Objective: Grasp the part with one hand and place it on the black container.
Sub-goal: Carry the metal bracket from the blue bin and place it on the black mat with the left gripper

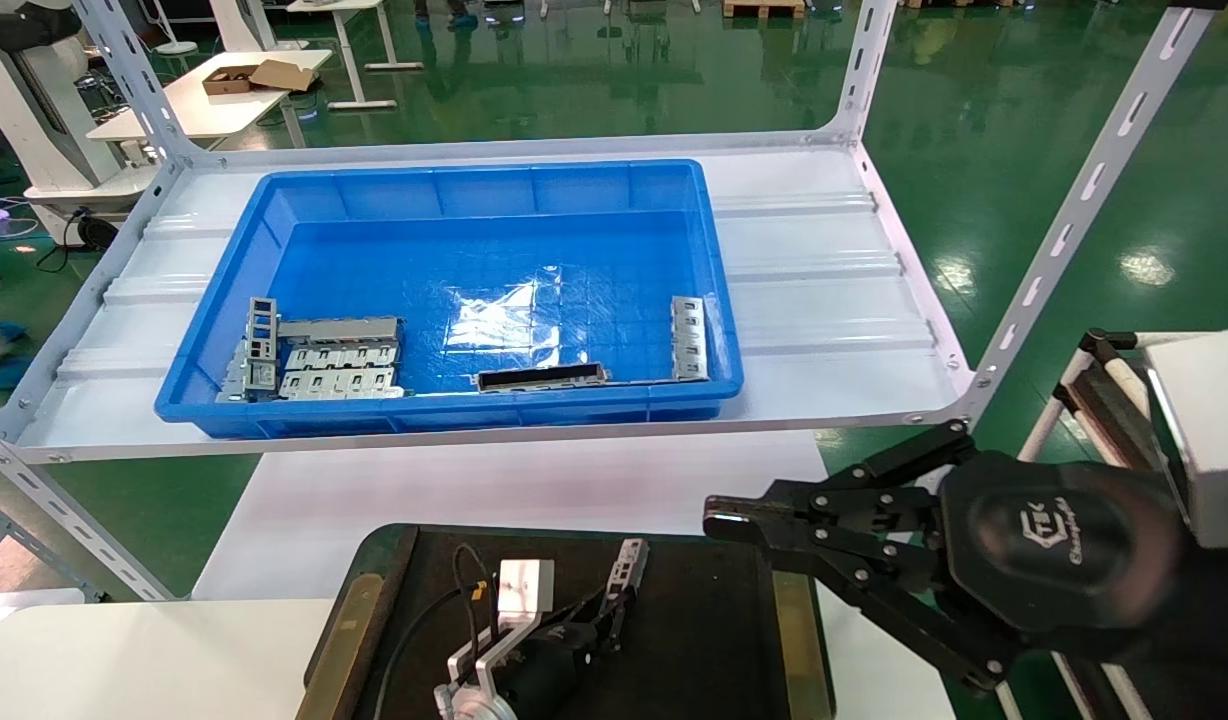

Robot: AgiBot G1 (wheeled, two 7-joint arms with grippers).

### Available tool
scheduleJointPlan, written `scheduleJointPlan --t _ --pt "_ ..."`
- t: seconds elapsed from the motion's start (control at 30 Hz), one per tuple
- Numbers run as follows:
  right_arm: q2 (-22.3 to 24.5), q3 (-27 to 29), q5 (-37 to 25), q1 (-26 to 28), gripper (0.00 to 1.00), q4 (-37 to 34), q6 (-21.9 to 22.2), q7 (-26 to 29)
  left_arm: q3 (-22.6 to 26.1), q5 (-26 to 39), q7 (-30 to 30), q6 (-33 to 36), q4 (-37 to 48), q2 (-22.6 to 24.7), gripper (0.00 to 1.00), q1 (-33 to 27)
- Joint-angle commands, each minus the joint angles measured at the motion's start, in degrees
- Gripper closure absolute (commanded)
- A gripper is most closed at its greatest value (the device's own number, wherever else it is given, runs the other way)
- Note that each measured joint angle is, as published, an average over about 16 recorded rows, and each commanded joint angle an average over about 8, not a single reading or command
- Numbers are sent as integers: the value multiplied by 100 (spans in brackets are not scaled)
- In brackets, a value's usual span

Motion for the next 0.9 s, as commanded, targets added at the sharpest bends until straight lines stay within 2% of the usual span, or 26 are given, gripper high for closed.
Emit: scheduleJointPlan --t 0.03,0.57,0.6,0.67,0.7,0.83,0.87,0.9 --pt "0 0 0 0 100 0 0 0 137 4 -135 -108 121 23 100 -62" --pt "0 0 0 0 100 0 0 0 1550 -521 -1039 -1081 591 55 100 -448" --pt "0 0 0 0 96 0 0 0 1627 -566 -1065 -1139 589 53 100 -464" --pt "0 0 0 0 74 0 0 0 1771 -658 -1107 -1237 582 48 93 -494" --pt "0 -1 0 0 61 0 0 0 1840 -704 -1125 -1278 575 45 85 -510" --pt "0 -1 0 0 11 0 0 0 2091 -883 -1175 -1396 537 30 35 -569" --pt "0 -1 0 0 2 0 0 0 2146 -925 -1183 -1417 525 26 22 -582" --pt "0 -1 0 0 0 0 0 0 2200 -966 -1190 -1436 513 21 12 -595"
